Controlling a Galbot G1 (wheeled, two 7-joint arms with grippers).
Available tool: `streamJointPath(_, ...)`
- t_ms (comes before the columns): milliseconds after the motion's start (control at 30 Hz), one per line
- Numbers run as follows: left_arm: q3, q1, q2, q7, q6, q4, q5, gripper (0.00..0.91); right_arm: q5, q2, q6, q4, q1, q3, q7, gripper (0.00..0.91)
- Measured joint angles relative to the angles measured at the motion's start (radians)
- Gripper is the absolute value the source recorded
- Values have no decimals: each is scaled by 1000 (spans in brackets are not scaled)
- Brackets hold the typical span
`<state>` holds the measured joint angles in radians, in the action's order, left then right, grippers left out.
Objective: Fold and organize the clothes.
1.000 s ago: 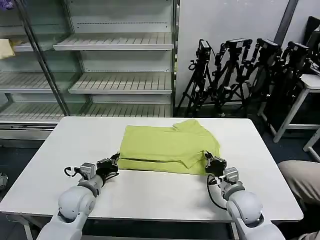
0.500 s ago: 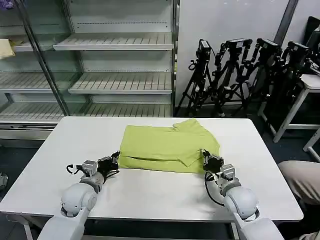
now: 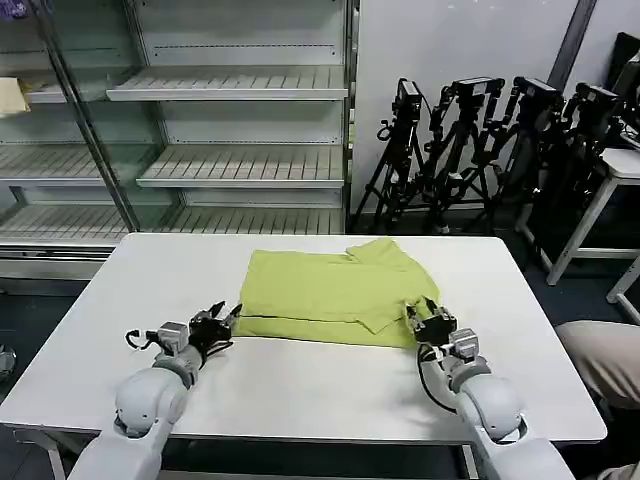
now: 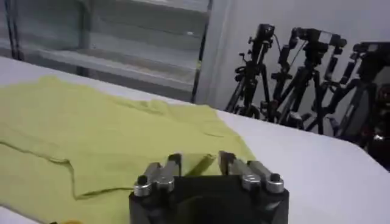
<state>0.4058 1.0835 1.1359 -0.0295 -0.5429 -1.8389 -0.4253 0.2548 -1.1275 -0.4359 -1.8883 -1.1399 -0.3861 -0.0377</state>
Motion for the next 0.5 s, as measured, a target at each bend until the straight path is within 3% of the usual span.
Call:
streamJointPath(300,7,75,-1,-26,-22,-56,-7,907,48,4,-37,-77,-117,-71,-6,907)
streamJointPath(333,8,80,-2,-28,-23,-58,-8,907,56,6,-43,-80,-124,-75,-6,292)
streamJointPath(367,10,83,-4,-30,-24,-60,-8,423,65,7,-50,-84,-131,-80,-6,0)
streamJointPath(400,11,86,-5,-33,-25,-61,-8,121,74,8,-55,-86,-136,-83,-5,0)
streamJointPath(433,11,89,-5,-35,-26,-62,-8,20,82,8,-61,-88,-141,-86,-5,0)
streamJointPath(500,12,91,-5,-36,-27,-62,-11,20,97,9,-74,-92,-151,-92,-6,0)
